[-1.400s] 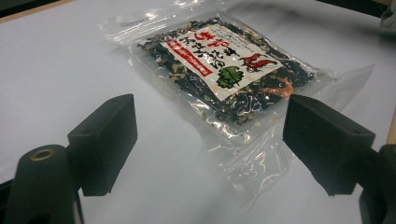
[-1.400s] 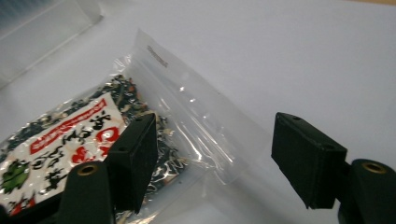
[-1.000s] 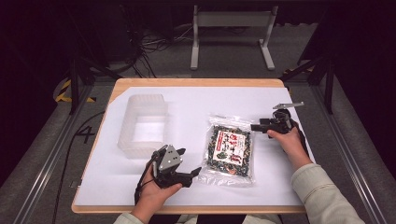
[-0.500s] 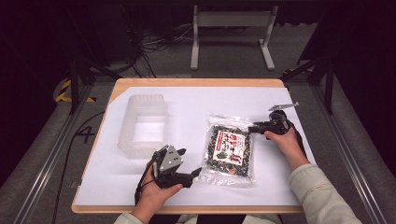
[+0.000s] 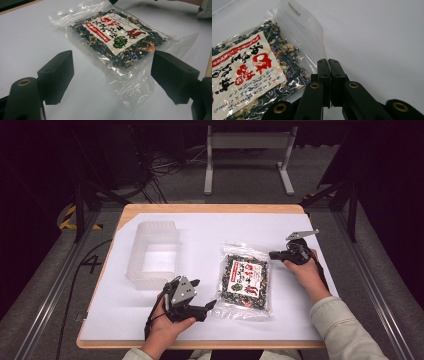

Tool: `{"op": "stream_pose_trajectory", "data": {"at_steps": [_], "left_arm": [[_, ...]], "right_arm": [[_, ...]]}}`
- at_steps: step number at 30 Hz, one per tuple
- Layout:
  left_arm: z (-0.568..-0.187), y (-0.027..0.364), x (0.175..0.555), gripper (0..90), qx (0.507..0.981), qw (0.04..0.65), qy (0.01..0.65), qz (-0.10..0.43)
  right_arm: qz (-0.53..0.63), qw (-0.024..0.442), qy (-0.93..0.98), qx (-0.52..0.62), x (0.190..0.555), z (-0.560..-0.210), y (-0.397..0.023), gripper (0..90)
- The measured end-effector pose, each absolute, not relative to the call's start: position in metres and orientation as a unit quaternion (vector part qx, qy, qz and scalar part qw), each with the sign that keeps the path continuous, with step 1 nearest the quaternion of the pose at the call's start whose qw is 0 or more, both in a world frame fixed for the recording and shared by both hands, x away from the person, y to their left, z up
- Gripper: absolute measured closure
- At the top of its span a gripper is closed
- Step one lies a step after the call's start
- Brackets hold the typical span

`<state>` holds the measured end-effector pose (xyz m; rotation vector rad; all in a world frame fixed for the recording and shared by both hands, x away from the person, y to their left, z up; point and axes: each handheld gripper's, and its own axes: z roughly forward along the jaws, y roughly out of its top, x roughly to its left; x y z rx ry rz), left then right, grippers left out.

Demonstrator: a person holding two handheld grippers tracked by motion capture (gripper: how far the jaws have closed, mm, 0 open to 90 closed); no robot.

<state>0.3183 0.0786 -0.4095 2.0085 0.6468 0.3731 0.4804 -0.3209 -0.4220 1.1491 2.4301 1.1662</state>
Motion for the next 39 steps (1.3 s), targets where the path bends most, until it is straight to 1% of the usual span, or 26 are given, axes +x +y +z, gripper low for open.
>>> {"op": "stream_pose_trajectory", "data": {"at_steps": [8, 14, 16, 19, 21, 22, 27, 34, 39], "left_arm": [[-0.405, 0.077, 0.317, 20.1, 0.822, 0.483, 0.260, 0.153], [-0.396, 0.073, 0.315, 13.6, 0.823, 0.491, 0.251, 0.138], [-0.393, 0.071, 0.315, 13.1, 0.825, 0.489, 0.249, 0.136], [-0.391, 0.072, 0.317, 13.0, 0.821, 0.490, 0.257, 0.139], [-0.390, 0.074, 0.319, 15.5, 0.818, 0.495, 0.259, 0.138], [-0.389, 0.075, 0.319, 15.5, 0.816, 0.498, 0.262, 0.135], [-0.385, 0.079, 0.325, 15.4, 0.810, 0.501, 0.274, 0.131], [-0.376, 0.084, 0.333, 12.5, 0.799, 0.510, 0.285, 0.141], [-0.370, 0.086, 0.342, 11.7, 0.790, 0.524, 0.288, 0.133]], "right_arm": [[0.414, 0.121, 0.817, 0.383, 0.470, -0.404, -0.326, 89.5], [0.434, 0.137, 0.808, 0.374, 0.459, -0.387, -0.330, 89.6], [0.443, 0.142, 0.806, 0.366, 0.454, -0.378, -0.331, 89.6], [0.454, 0.155, 0.804, 0.352, 0.446, -0.363, -0.331, 89.7], [0.464, 0.166, 0.803, 0.335, 0.438, -0.349, -0.328, 89.7], [0.464, 0.166, 0.803, 0.335, 0.438, -0.349, -0.328, 89.7], [0.479, 0.189, 0.801, 0.305, 0.424, -0.328, -0.322, 89.7], [0.496, 0.212, 0.797, 0.271, 0.409, -0.309, -0.315, 89.7], [0.505, 0.224, 0.795, 0.252, 0.399, -0.300, -0.311, 89.7]]}}
